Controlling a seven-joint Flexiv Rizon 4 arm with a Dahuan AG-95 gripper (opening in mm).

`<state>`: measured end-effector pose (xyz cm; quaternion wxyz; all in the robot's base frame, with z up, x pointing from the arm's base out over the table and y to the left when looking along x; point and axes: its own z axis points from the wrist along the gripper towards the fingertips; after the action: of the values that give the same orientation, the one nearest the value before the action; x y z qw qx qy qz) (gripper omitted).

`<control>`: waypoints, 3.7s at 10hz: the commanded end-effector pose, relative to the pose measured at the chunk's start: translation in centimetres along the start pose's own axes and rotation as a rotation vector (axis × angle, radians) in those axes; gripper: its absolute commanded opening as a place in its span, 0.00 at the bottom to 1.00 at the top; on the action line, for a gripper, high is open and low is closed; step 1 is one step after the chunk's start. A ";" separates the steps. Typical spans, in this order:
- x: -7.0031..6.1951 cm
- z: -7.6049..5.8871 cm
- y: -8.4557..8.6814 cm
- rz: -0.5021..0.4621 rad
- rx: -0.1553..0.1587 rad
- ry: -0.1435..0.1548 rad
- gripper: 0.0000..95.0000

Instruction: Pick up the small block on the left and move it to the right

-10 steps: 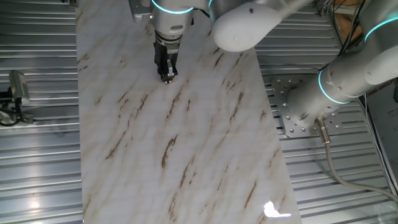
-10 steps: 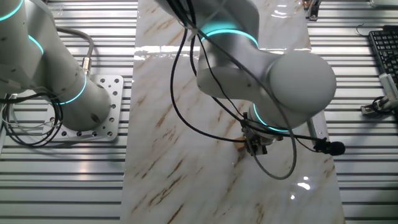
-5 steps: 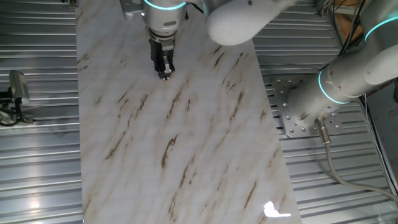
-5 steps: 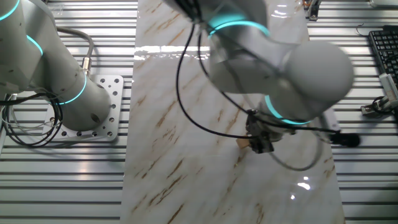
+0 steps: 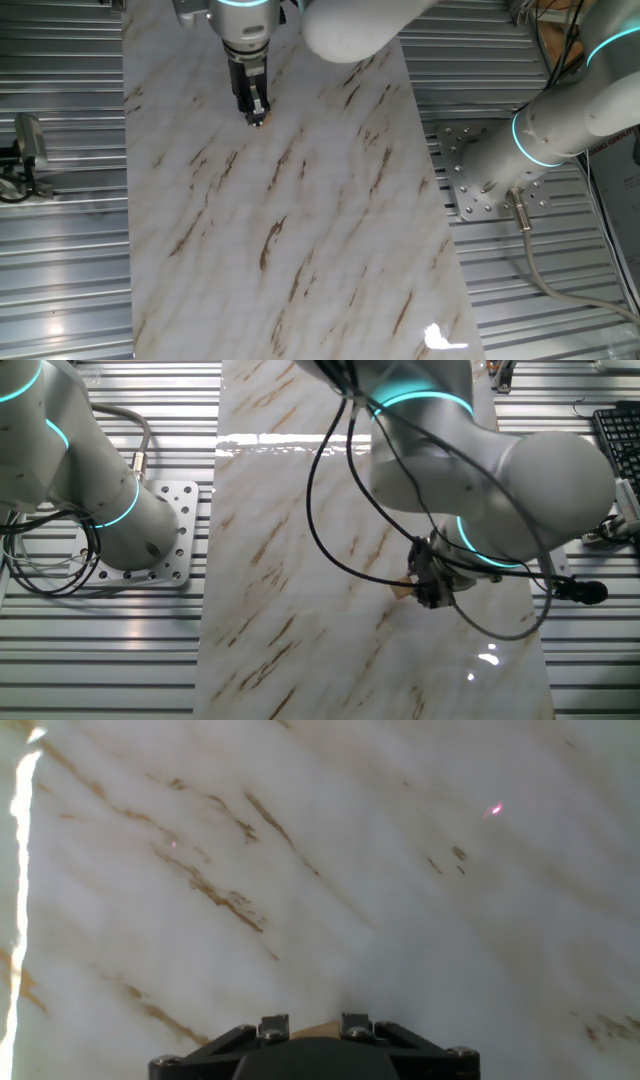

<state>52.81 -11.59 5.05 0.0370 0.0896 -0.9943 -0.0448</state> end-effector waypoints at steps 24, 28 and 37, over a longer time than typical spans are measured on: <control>-3.5 2.8 11.7 0.320 0.095 -0.066 0.00; -3.4 3.8 12.0 0.308 0.099 -0.084 0.00; -3.2 3.8 12.0 0.220 0.086 -0.056 1.00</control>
<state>53.81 1.10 1.82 0.0140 -0.0218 -0.9995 -0.0188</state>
